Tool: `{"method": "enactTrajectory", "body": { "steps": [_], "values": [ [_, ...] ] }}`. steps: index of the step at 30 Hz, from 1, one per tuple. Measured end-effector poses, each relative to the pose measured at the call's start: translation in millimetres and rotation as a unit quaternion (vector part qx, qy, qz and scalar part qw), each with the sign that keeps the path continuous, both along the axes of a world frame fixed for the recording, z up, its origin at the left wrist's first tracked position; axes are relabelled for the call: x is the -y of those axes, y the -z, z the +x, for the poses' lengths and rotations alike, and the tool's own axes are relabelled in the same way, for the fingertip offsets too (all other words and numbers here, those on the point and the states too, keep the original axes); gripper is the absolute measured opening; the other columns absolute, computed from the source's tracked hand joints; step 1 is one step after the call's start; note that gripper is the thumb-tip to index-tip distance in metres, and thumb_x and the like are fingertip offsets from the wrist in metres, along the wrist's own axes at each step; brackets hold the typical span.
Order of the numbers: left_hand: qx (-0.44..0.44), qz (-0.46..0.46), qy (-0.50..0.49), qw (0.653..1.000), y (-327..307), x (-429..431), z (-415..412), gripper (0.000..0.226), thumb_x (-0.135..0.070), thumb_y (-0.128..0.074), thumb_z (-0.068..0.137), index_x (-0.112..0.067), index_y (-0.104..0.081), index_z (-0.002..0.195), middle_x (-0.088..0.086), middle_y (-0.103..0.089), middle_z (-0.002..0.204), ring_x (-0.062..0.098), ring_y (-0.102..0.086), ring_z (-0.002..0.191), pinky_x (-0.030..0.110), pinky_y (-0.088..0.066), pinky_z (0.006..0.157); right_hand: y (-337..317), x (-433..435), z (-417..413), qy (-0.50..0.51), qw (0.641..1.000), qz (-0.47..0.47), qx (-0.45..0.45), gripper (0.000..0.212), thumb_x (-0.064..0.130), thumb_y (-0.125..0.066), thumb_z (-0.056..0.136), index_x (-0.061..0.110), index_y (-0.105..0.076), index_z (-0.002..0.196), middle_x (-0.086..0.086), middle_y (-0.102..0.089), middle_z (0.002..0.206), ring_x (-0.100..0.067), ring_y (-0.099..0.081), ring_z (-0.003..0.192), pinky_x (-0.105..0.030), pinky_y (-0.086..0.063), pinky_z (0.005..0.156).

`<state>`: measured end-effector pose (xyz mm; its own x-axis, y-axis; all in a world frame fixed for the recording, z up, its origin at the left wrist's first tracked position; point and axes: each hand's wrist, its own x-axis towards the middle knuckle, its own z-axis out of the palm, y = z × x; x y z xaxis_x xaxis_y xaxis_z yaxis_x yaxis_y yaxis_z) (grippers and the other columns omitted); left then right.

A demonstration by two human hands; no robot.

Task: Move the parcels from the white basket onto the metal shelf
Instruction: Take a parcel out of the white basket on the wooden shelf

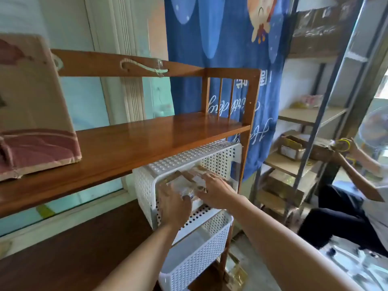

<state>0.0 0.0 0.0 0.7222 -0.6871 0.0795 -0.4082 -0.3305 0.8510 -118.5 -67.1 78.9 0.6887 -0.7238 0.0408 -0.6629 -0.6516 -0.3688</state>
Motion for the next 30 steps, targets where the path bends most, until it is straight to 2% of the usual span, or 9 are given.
{"method": "enactTrajectory", "body": {
  "steps": [4, 6, 10, 13, 15, 19, 22, 27, 30],
  "values": [
    [-0.199, -0.067, -0.135, 0.968, 19.5, 30.0, 7.0, 0.084, -0.034, -0.05, 0.081, -0.002, -0.026, 0.155, 0.032, -0.045, 0.15, 0.048, -0.049, 0.131, 0.052, -0.044, 0.107, 30.1, 19.3, 39.7, 0.072, 0.996, 0.041, -0.021, 0.048, 0.035, -0.051, 0.098, 0.011, -0.052, 0.14, -0.016, -0.058, 0.144, -0.034, -0.055, 0.131, -0.047, -0.05, 0.102],
    [-0.238, -0.099, -0.172, 0.951, 29.0, 38.0, 6.8, 0.09, -0.033, -0.051, 0.079, 0.0, -0.022, 0.157, 0.033, -0.047, 0.15, 0.049, -0.05, 0.132, 0.054, -0.043, 0.108, 41.2, 22.8, 52.3, 0.093, 0.995, 0.036, -0.021, 0.045, 0.035, -0.047, 0.098, 0.011, -0.057, 0.134, -0.016, -0.056, 0.143, -0.034, -0.047, 0.135, -0.052, -0.043, 0.107],
    [-0.264, -0.139, -0.198, 0.934, 16.8, 42.4, 1.8, 0.079, -0.021, -0.054, 0.09, -0.003, -0.02, 0.159, 0.03, -0.049, 0.152, 0.049, -0.051, 0.133, 0.05, -0.043, 0.108, 47.7, 31.3, 68.1, 0.133, 0.99, 0.042, 0.023, 0.046, 0.034, -0.045, 0.094, 0.01, -0.062, 0.13, -0.016, -0.06, 0.137, -0.036, -0.05, 0.132, -0.05, -0.042, 0.106],
    [-0.254, -0.193, -0.178, 0.931, 2.8, 34.4, -3.0, 0.064, -0.017, -0.051, 0.092, -0.009, -0.032, 0.153, 0.018, -0.057, 0.141, 0.035, -0.06, 0.119, 0.035, -0.042, 0.09, 46.4, 27.2, 65.8, 0.143, 0.983, 0.059, 0.098, 0.054, 0.038, -0.045, 0.085, 0.013, -0.064, 0.129, -0.013, -0.065, 0.132, -0.035, -0.057, 0.125, -0.048, -0.048, 0.103],
    [-0.237, -0.212, -0.155, 0.935, -4.4, 21.7, -8.5, 0.058, -0.016, -0.05, 0.094, -0.014, -0.034, 0.15, 0.008, -0.057, 0.132, 0.025, -0.059, 0.109, 0.034, -0.044, 0.086, 45.0, 17.0, 58.0, 0.149, 0.975, 0.071, 0.147, 0.056, 0.04, -0.05, 0.086, 0.015, -0.061, 0.134, -0.01, -0.064, 0.133, -0.033, -0.056, 0.127, -0.047, -0.047, 0.104],
    [-0.233, -0.215, -0.122, 0.941, -7.7, -7.6, -22.2, 0.058, -0.029, -0.05, 0.086, -0.011, -0.044, 0.141, 0.016, -0.065, 0.129, 0.035, -0.067, 0.114, 0.054, -0.059, 0.092, 42.9, -17.0, 28.5, 0.175, 0.945, 0.077, 0.265, 0.045, 0.031, -0.064, 0.088, 0.015, -0.064, 0.13, -0.008, -0.063, 0.125, -0.03, -0.057, 0.121, -0.044, -0.046, 0.105],
    [-0.199, -0.214, -0.078, 0.953, -11.7, -39.9, -52.2, 0.04, -0.016, -0.053, 0.099, -0.008, -0.049, 0.138, 0.016, -0.066, 0.127, 0.033, -0.068, 0.113, 0.051, -0.057, 0.095, 45.1, -53.8, -10.3, 0.195, 0.909, 0.091, 0.357, 0.038, 0.026, -0.072, 0.088, 0.016, -0.065, 0.124, 0.0, -0.059, 0.113, -0.024, -0.062, 0.112, -0.035, -0.049, 0.098],
    [-0.199, -0.215, -0.006, 0.956, -4.1, -104.8, -110.8, 0.045, -0.034, -0.053, 0.096, -0.031, -0.048, 0.14, 0.002, -0.062, 0.137, 0.022, -0.061, 0.125, 0.047, -0.051, 0.106, 55.7, -121.8, -74.8, 0.227, 0.854, 0.123, 0.452, 0.031, 0.021, -0.078, 0.085, 0.034, -0.058, 0.104, -0.004, -0.064, 0.108, -0.025, -0.066, 0.099, -0.038, -0.052, 0.088],
    [-0.194, -0.262, -0.009, 0.945, -6.0, -154.8, -127.2, 0.049, -0.027, -0.054, 0.1, -0.026, -0.044, 0.148, 0.003, -0.059, 0.142, 0.019, -0.057, 0.132, 0.045, -0.048, 0.111, 51.8, -168.9, -87.4, 0.216, 0.824, 0.142, 0.504, 0.033, 0.016, -0.079, 0.084, 0.041, -0.057, 0.093, -0.005, -0.069, 0.105, -0.025, -0.069, 0.093, -0.039, -0.056, 0.079]
  ]
}}
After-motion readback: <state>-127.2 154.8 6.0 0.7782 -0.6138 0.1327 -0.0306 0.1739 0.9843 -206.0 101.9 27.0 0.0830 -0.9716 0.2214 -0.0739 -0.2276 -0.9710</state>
